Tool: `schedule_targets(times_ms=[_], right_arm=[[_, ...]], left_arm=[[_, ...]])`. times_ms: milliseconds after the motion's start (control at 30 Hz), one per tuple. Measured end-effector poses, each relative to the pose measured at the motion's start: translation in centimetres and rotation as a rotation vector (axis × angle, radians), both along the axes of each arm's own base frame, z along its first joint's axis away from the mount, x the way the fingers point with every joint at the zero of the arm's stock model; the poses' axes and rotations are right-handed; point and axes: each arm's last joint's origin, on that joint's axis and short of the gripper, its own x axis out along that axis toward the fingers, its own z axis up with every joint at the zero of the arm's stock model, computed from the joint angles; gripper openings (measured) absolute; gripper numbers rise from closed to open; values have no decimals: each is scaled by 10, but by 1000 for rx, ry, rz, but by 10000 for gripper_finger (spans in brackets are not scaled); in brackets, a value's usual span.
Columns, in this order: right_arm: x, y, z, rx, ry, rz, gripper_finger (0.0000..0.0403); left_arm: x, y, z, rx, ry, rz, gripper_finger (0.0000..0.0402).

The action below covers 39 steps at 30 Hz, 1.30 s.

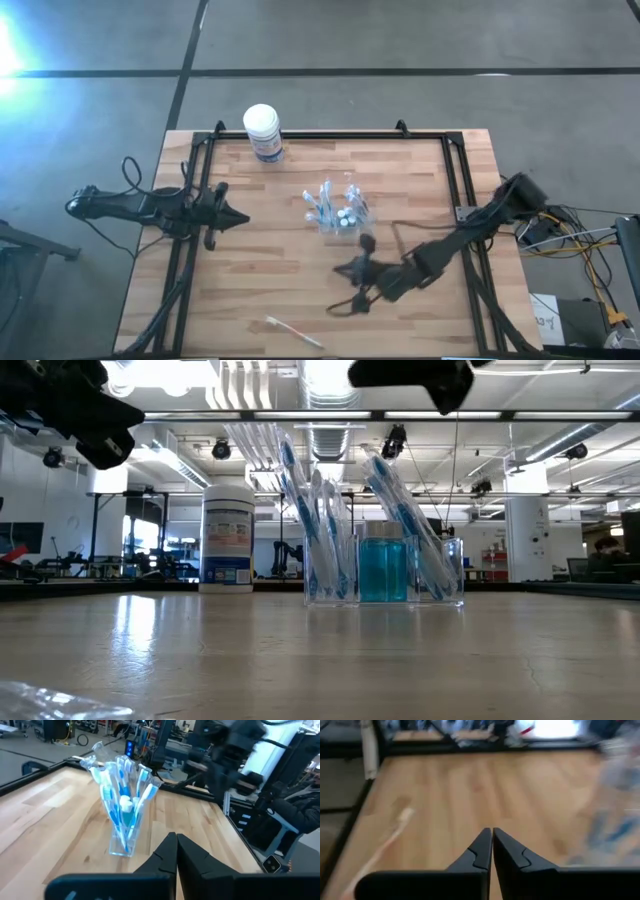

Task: Pick & Place toothbrushing station
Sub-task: Put the orange toothbrush into the transparent organizer

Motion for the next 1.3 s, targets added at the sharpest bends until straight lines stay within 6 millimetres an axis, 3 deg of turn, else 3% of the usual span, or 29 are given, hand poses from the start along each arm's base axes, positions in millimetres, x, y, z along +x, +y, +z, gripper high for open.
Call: schedule_targets(times_ms=[367,633,767,933,1133,1300], right_arm=[[92,65,-5,197,233,166,13],[139,90,-13,315,411,85,15],[157,98,-19,390,497,115,43],[167,98,-43,485,538,164,115],[164,88,-54,502,624,81,200],[164,89,-56,505,630,88,241]], left_arm=[[0,2,0,-38,-2,64,19],[0,1,0,-76,2,60,12],[0,1,0,-80,3,53,10],[0,1,0,-80,6,49,12],[-1,1,-2,-84,21,32,10],[-1,1,-2,-88,25,33,14]])
